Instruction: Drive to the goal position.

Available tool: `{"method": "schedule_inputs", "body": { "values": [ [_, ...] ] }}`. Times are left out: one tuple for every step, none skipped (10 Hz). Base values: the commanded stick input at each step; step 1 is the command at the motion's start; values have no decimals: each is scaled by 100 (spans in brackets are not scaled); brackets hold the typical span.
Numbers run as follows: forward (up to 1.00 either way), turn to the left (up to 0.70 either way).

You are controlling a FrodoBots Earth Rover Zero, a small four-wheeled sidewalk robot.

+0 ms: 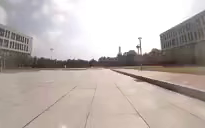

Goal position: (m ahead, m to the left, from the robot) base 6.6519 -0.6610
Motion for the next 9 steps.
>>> {"method": "schedule_inputs", "body": {
  "values": [
    [70, 0],
    [70, 0],
    [70, 0],
    [70, 0],
    [70, 0],
    [70, 0],
    [70, 0],
    [70, 0],
    [70, 0]
  ]
}}
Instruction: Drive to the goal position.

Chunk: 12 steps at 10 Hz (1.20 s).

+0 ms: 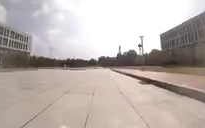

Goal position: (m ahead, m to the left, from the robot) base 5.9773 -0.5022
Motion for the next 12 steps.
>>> {"method": "schedule_inputs", "body": {
  "values": [
    [70, 0],
    [70, 0],
    [70, 0],
    [70, 0],
    [70, 0],
    [70, 0],
    [70, 0],
    [70, 0],
    [70, 0],
    [70, 0],
    [70, 0],
    [70, 0]
  ]
}}
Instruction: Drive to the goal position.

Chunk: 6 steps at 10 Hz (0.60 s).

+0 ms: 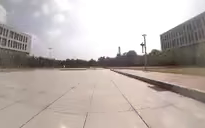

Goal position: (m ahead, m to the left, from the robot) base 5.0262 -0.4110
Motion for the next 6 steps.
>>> {"method": "schedule_inputs", "body": {
  "values": [
    [70, 0],
    [70, 0],
    [70, 0],
    [70, 0],
    [70, 0],
    [70, 0]
  ]
}}
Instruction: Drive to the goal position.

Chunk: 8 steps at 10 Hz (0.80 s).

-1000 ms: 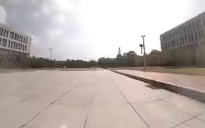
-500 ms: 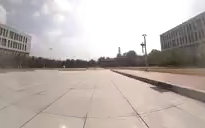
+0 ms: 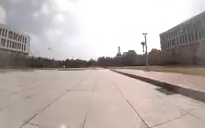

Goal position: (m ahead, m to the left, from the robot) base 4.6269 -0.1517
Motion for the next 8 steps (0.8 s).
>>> {"method": "schedule_inputs", "body": {
  "values": [
    [70, 0],
    [70, 0],
    [70, 0],
    [70, 0],
    [70, 0],
    [70, 0],
    [70, 0],
    [69, 0]
  ]
}}
